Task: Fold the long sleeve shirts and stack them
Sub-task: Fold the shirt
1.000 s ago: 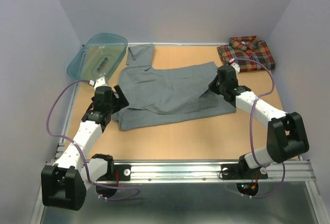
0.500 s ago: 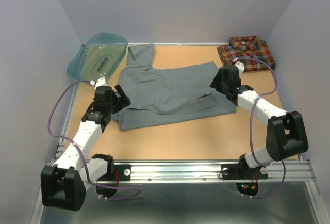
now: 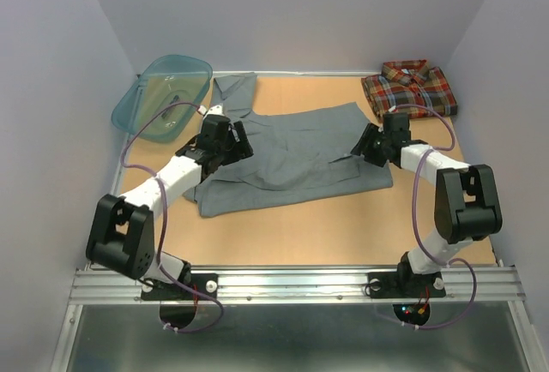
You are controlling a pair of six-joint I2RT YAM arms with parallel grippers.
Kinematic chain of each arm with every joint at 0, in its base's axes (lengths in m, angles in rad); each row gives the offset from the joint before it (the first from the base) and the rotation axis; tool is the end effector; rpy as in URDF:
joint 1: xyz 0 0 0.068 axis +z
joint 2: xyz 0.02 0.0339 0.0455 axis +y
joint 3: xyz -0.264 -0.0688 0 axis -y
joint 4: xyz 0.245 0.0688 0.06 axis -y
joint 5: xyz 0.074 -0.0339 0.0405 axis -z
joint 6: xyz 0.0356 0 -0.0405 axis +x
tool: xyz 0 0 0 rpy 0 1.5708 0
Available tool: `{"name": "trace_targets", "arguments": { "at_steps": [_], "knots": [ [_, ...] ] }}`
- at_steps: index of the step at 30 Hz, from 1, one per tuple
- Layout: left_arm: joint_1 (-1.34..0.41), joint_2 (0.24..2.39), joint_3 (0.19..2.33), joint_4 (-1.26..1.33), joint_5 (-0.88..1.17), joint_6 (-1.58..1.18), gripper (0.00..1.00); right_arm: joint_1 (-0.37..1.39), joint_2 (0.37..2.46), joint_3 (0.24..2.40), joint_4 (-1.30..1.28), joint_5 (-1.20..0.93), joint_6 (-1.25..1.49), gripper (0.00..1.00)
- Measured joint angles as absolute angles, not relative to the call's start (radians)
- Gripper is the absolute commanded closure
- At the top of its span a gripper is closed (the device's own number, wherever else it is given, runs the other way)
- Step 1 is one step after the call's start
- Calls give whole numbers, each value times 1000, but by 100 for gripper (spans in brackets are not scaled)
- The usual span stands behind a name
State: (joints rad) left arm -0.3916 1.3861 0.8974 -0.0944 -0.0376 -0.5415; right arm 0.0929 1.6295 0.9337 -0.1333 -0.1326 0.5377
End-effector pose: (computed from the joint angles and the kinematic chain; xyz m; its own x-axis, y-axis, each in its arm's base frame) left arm 0.2847 -0.1161 0.2506 -0.6178 -0.3022 -0.7260 0.0397 0.9101 -0.4125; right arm 0.3339 0.0358 0.1855 -0.7232 0.4425 -0.5303 0.2206 0.8756 0.4297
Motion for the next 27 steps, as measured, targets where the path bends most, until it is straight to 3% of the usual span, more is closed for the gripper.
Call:
{"name": "trace_targets", "arguments": {
  "at_steps": [14,27],
  "knots": [
    [-495,1774,1085,-25,-36,-541,30,93,1646,878,-123,-242,476,46],
    [-495,1844,1098,28,-74,-590,32,93,1646,845,-95,-294,403,55]
  ]
}}
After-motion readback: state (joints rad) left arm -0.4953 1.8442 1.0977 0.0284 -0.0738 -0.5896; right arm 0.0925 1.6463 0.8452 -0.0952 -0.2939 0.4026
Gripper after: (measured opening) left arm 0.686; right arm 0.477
